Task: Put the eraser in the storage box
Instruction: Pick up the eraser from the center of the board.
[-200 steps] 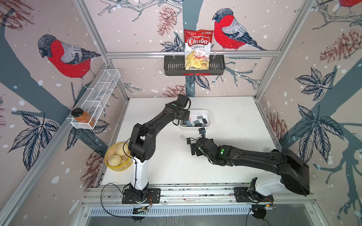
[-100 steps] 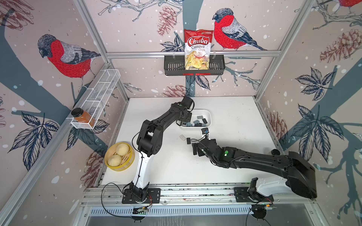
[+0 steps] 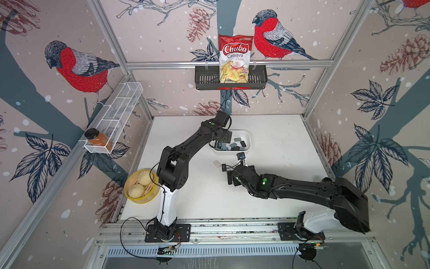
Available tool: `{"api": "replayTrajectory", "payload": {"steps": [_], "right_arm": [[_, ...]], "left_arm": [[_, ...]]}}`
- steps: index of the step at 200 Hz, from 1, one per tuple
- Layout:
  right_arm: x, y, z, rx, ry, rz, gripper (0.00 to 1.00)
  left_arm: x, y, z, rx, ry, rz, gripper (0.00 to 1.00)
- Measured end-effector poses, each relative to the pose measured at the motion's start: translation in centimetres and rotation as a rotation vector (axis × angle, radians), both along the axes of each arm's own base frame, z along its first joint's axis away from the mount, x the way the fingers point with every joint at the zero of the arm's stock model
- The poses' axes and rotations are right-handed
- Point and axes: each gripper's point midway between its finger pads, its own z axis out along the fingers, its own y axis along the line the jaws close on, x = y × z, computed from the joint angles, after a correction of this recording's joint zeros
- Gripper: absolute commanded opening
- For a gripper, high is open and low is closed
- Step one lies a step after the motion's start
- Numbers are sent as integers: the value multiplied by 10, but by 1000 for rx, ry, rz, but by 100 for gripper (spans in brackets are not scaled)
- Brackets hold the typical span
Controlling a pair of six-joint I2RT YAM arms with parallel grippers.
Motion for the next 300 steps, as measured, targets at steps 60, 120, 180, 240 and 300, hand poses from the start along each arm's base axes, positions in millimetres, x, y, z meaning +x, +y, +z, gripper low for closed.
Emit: {"api": "replayTrajectory", "payload": {"steps": [60,120,180,240,300], "right_arm": [[8,15,-18,-53,27,16,99],[28,25,-46,-91,95,9,88],[41,40,-59,-98,130,17,81],[45,43,-71,-121,163,15,73],[50,51,-82,-120,185,2,65]], "left_arm": [[-57,59,51,-55,-110,152,97],[-126,124,57,-107,-179,321,97],[-158,154,39,-116,-180,386,97],[-169,166,26,-107,-169,406,97],[-169,170,26,-96,-177,418,97]]}}
